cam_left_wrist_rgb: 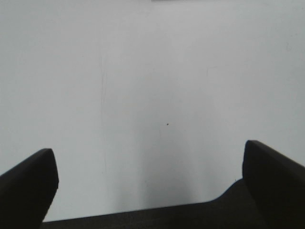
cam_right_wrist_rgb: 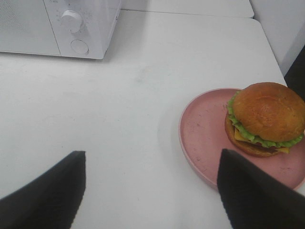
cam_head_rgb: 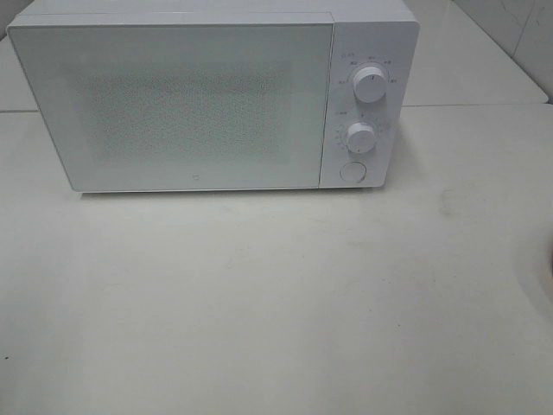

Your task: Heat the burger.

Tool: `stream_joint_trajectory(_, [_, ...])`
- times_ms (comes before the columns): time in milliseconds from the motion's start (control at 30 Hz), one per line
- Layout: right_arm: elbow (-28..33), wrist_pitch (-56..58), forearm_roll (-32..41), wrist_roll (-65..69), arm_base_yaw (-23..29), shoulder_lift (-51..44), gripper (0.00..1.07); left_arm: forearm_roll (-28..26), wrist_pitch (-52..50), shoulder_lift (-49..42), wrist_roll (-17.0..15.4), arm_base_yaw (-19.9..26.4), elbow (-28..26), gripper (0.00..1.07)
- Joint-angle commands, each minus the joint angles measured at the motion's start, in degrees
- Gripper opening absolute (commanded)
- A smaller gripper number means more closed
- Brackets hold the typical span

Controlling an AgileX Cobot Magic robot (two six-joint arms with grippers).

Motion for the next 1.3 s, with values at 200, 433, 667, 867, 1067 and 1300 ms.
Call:
stream_joint_trajectory(200, [0.2,-0.3,-0.1,-0.2,-0.2,-1.5,0.75,-0.1,-0.2,-8.7,-0.3,0.3,0.2,0.98])
stream_joint_trajectory(433, [0.2,-0.3,-0.1,-0.2,-0.2,-1.5,0.75,0.0,-0.2,-14.8,-0.3,4.9,0.2,0.98])
stream_joint_trajectory(667, [0.2,-0.3,-0.1,-0.2,-0.2,-1.3,0.75,-0.3,-0.2,-19.7,-0.3,4.9,0.2,0.98])
stream_joint_trajectory(867, [0.2,-0.3,-0.1,-0.2,-0.2,-1.0,0.75,-0.3,-0.2,-19.7,-0.3,4.9,0.2,0.98])
stream_joint_trajectory(1067, [0.2,-0.3,-0.1,-0.2,-0.2,-1.0,0.75,-0.3,-0.2,-19.7,-0.3,4.9,0.2,0.98])
stream_joint_trajectory(1300, [0.2,-0.3,-0.1,-0.2,-0.2,-1.0,0.75,-0.3,-0.2,-19.7,-0.3,4.9,0.2,0.98])
